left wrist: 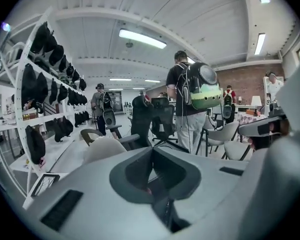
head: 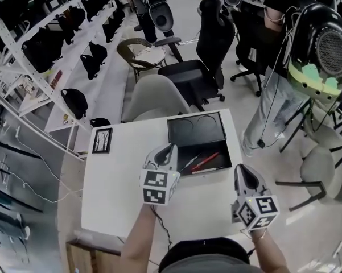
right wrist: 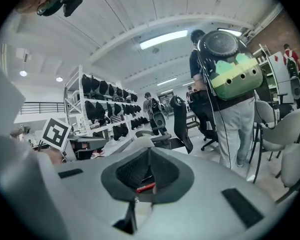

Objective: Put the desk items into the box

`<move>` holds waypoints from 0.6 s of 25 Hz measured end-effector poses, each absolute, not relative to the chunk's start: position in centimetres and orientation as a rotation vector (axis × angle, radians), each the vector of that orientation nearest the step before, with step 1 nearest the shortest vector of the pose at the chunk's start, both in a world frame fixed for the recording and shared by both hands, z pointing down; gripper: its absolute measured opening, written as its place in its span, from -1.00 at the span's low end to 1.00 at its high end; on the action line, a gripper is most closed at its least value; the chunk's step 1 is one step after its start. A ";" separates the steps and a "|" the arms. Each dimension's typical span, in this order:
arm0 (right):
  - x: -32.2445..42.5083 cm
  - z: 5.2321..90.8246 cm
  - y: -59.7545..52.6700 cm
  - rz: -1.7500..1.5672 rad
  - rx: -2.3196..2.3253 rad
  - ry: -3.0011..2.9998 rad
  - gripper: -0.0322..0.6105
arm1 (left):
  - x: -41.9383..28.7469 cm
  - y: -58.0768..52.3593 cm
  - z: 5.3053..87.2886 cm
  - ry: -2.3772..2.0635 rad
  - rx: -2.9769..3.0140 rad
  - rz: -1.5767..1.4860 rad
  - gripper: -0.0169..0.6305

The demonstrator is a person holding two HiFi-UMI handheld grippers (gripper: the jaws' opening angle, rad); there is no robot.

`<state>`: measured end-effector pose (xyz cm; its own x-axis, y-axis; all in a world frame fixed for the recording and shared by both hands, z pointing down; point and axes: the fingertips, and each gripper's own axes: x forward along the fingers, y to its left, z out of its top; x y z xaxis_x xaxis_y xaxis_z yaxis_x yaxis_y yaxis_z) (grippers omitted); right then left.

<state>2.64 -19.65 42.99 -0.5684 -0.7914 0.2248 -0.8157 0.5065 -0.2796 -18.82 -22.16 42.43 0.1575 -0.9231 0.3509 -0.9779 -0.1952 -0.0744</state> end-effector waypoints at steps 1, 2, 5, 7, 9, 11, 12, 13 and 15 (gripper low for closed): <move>2.4 42.9 -19.7 0.550 1.419 -2.671 -0.84 | -19.2 -21.8 42.4 -1.890 2.244 0.465 -0.93; 2.2 42.9 -19.8 0.547 1.411 -2.674 -0.84 | -19.5 -21.4 42.4 -1.906 2.234 0.450 -0.93; 1.7 42.8 -19.9 0.538 1.388 -2.684 -0.85 | -20.4 -20.3 42.3 -1.949 2.205 0.408 -0.93; 1.4 42.8 -19.9 0.532 1.371 -2.691 -0.85 | -20.9 -19.6 42.4 -1.974 2.185 0.389 -0.93; 1.0 42.8 -20.0 0.523 1.353 -2.696 -0.85 | -21.4 -18.9 42.5 -1.999 2.163 0.376 -0.93; 0.6 42.7 -20.1 0.518 1.338 -2.706 -0.85 | -22.0 -18.2 42.5 -2.018 2.143 0.357 -0.93; 0.4 42.6 -20.0 0.517 1.331 -2.712 -0.86 | -22.2 -17.8 42.6 -2.027 2.132 0.347 -0.93; 0.2 42.6 -20.0 0.515 1.323 -2.717 -0.87 | -22.5 -17.4 42.6 -2.035 2.122 0.339 -0.93; -0.2 42.6 -20.0 0.508 1.306 -2.724 -0.88 | -22.9 -16.8 42.8 -2.053 2.102 0.326 -0.93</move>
<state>-0.20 -19.99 42.57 -0.6339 -0.7440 0.2112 -0.7701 0.5821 -0.2610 -22.87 -16.75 42.77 0.0197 -0.9589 0.2832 -0.9994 -0.0268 -0.0210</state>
